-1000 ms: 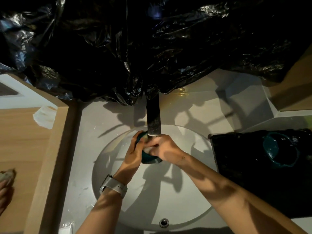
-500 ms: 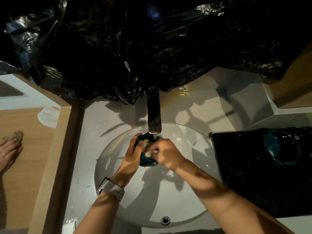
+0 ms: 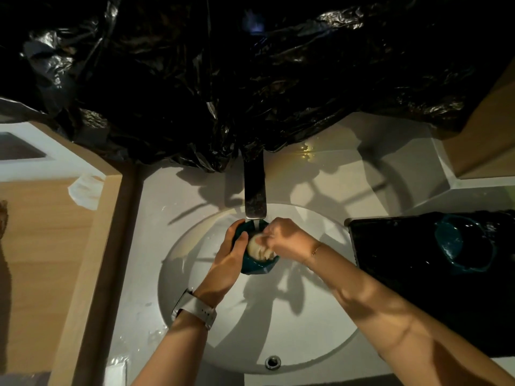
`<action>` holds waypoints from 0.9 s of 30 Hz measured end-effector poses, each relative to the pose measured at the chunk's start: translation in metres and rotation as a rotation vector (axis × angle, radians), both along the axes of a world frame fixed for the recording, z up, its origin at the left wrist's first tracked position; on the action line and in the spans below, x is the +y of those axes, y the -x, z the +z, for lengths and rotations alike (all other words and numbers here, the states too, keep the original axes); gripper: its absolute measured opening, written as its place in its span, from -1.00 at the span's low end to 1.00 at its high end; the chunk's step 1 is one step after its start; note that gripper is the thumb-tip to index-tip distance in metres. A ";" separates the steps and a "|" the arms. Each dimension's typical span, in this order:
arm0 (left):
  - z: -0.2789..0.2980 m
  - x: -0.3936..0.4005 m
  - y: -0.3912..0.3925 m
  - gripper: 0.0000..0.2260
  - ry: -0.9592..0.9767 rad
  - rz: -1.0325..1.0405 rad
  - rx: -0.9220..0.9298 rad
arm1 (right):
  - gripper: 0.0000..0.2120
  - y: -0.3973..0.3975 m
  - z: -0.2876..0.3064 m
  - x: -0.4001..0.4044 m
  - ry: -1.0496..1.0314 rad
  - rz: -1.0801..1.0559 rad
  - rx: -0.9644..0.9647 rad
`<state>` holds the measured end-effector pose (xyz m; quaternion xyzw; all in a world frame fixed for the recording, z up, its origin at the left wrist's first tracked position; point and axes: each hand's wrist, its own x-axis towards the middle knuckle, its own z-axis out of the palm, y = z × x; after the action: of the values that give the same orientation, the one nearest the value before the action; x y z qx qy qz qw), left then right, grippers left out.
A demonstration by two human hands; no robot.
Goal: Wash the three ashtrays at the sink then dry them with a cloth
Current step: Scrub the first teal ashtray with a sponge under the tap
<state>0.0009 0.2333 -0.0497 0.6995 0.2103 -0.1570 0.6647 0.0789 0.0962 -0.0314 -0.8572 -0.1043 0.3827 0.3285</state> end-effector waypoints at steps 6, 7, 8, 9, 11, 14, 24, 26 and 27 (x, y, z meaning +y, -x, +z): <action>0.001 -0.001 -0.009 -0.78 -0.025 0.048 0.004 | -0.85 0.010 -0.005 0.001 -0.223 -0.001 0.004; -0.001 0.000 -0.011 -0.77 -0.036 0.059 0.000 | -0.86 0.011 -0.004 -0.003 -0.247 -0.012 0.059; -0.004 0.000 -0.010 -0.76 -0.049 0.066 -0.002 | -0.84 0.012 -0.006 -0.007 -0.287 -0.060 0.101; -0.006 0.001 -0.010 -0.74 -0.064 0.062 -0.001 | -0.83 0.014 -0.006 -0.012 -0.345 -0.149 0.114; -0.011 0.001 -0.006 -0.70 -0.087 0.044 -0.001 | -0.80 0.019 -0.009 -0.025 -0.453 -0.432 0.068; -0.018 0.005 -0.003 -0.68 -0.165 0.017 -0.025 | -0.67 0.032 -0.011 -0.048 -0.585 -0.823 0.016; -0.009 -0.017 0.001 -0.69 -0.157 0.008 -0.083 | -0.84 0.036 -0.039 -0.009 -0.704 -1.070 0.182; -0.007 -0.022 0.006 -0.72 -0.139 0.040 -0.064 | -0.89 0.029 -0.039 -0.005 -0.679 -1.124 0.159; -0.007 -0.021 0.008 -0.70 -0.149 0.064 -0.062 | -0.87 0.028 -0.039 -0.003 -0.662 -1.123 0.149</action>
<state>-0.0071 0.2120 -0.0568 0.7444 0.2229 -0.0977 0.6218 0.0504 0.0934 -0.0706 -0.6061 0.2697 0.1590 0.7312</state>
